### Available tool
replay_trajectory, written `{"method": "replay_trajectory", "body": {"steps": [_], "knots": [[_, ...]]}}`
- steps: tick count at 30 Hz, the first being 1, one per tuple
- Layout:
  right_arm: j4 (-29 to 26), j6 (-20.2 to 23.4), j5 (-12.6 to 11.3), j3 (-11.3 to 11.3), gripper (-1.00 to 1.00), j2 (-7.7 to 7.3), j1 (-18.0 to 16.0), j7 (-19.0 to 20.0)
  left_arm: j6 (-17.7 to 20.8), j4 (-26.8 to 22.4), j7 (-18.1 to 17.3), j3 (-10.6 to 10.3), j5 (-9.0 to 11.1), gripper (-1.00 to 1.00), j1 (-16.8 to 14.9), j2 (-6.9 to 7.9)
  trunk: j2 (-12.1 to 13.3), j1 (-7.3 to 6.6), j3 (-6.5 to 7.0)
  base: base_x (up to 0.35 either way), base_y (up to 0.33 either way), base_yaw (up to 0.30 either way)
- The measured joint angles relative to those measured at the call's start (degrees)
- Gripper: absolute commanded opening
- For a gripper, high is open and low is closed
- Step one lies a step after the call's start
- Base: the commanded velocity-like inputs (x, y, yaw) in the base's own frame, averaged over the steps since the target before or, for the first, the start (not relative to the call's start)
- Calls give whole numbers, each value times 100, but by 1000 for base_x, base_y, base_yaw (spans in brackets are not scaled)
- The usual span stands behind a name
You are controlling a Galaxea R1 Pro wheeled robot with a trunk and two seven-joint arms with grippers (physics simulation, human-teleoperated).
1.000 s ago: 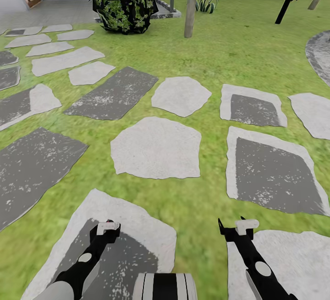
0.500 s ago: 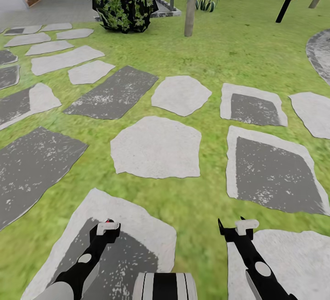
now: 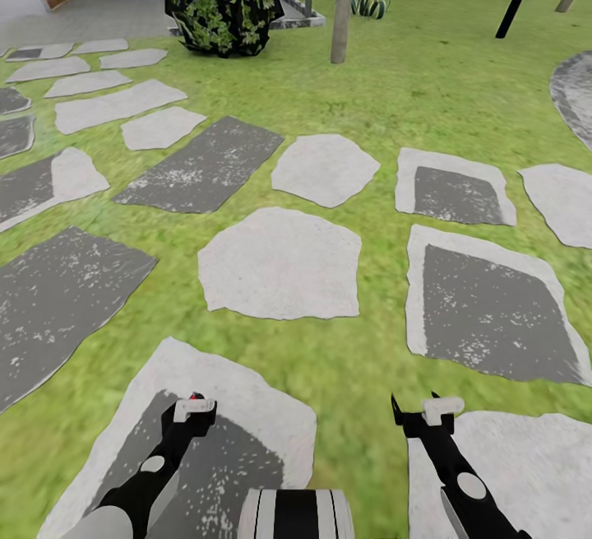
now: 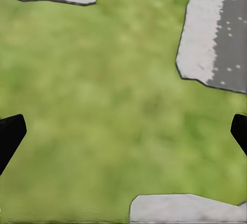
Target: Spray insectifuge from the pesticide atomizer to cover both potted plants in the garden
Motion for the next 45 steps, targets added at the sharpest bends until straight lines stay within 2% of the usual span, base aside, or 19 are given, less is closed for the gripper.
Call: {"method": "replay_trajectory", "body": {"steps": [8,28,29,45], "knots": [[47,0,-3,0,100,4,0,2,-6,-7,-7,1,1,100,-2,8,0,0,-56,0,0,0],[58,0,-2,5,100,4,0,2,-36,-27,-15,8,2,100,-1,0,0,0,-62,21,0,0],[58,0,-2,4,100,4,0,1,-40,-25,-15,8,2,-100,-1,-1,0,0,-62,2,0,0],[58,0,-3,1,100,4,0,4,-79,-74,-17,17,12,-100,-6,9,0,0,-62,0,0,0]]}}
